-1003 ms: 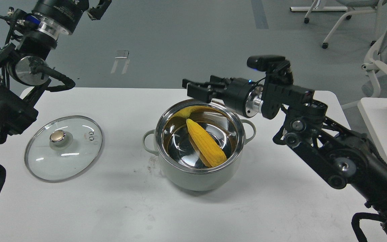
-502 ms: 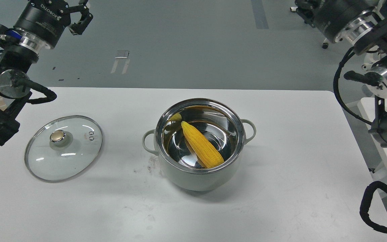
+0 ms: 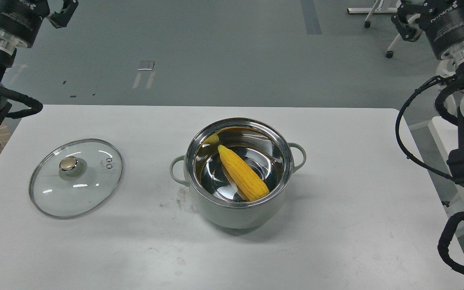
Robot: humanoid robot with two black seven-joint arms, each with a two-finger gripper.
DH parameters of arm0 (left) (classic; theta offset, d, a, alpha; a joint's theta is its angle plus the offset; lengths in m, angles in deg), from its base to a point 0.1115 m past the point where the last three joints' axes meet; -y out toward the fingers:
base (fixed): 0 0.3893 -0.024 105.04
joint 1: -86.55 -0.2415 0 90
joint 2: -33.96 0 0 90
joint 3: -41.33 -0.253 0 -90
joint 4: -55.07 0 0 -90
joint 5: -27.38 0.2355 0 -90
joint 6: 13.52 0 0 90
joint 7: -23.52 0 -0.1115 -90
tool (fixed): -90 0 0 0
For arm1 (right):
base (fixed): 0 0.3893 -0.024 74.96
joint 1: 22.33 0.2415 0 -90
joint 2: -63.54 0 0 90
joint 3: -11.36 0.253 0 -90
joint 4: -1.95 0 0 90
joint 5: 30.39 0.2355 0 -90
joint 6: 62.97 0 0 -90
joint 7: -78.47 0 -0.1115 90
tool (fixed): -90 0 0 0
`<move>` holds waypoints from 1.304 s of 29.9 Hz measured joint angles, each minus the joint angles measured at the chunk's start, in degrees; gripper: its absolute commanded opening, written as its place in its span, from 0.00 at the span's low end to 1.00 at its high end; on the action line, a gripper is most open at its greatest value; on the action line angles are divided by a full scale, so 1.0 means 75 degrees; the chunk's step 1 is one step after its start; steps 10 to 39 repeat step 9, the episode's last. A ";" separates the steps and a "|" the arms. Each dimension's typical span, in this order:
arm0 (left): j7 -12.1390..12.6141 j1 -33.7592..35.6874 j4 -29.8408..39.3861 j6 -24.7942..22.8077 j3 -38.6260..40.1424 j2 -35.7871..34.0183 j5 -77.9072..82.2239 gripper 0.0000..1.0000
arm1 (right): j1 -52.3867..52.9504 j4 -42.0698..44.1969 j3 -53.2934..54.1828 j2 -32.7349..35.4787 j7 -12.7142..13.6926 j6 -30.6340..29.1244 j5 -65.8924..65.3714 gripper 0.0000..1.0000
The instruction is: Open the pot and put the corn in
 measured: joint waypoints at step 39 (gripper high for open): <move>0.0026 -0.0513 0.0257 0.0000 0.0591 -0.0015 -0.0024 0.98 | -0.0244 0.0026 0.0426 -0.0005 0.0000 -0.0044 0.0043 1.00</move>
